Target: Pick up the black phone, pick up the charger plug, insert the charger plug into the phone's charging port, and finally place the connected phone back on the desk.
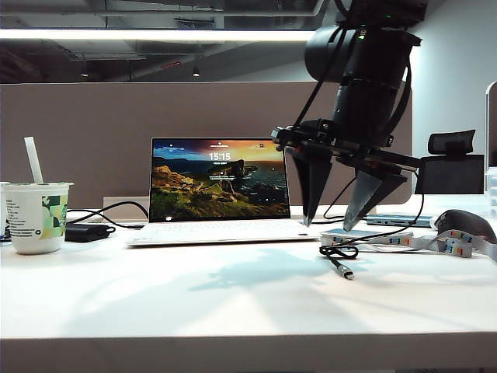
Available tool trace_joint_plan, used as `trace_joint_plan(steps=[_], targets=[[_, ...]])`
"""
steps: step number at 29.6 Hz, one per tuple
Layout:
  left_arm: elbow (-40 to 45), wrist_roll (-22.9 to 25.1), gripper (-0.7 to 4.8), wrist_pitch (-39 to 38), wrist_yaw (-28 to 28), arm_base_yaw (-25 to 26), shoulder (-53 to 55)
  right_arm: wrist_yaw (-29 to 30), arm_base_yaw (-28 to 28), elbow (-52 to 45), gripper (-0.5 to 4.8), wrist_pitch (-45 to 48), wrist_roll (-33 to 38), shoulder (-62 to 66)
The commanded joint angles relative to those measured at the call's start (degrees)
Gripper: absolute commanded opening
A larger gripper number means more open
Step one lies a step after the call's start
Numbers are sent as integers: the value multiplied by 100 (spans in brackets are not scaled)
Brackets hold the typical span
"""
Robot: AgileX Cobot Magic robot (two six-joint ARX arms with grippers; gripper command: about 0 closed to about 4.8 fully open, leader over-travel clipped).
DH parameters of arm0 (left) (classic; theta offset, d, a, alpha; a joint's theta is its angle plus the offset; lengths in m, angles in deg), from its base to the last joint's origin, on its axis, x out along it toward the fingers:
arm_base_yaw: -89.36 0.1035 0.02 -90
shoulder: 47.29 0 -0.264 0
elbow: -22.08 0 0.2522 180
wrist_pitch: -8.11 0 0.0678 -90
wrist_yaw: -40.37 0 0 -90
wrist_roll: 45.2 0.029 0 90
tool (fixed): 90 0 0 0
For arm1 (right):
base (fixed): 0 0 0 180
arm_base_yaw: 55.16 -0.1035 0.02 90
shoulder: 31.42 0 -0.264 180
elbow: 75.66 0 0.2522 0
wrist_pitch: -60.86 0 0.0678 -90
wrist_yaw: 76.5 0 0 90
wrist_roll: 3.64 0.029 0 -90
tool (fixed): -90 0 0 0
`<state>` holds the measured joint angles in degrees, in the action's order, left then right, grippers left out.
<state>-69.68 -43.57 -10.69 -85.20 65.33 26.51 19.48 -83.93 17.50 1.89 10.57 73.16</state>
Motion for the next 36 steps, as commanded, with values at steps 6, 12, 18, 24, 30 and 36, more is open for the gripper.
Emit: trace_joint_plan(steps=[6, 12, 18, 24, 30, 36], targets=[[-46, -15, -6, 210, -66, 0, -55, -264, -42, -2, 265, -400, 120, 267], [-46, -17, -6, 210, -66, 0, -59, -271, -87, -4, 264, -304, 118, 341], [-46, -17, -6, 210, -66, 0, -61, -350, -125, -7, 264, -258, 118, 393], [-46, -15, -6, 210, -66, 0, -66, -348, -125, -7, 264, -284, 118, 485], [-46, -15, -6, 210, -66, 0, -68, -350, -129, -7, 261, -282, 118, 531], [-46, -15, -6, 212, -63, 0, -68, -350, -129, -7, 237, -323, 118, 544]])
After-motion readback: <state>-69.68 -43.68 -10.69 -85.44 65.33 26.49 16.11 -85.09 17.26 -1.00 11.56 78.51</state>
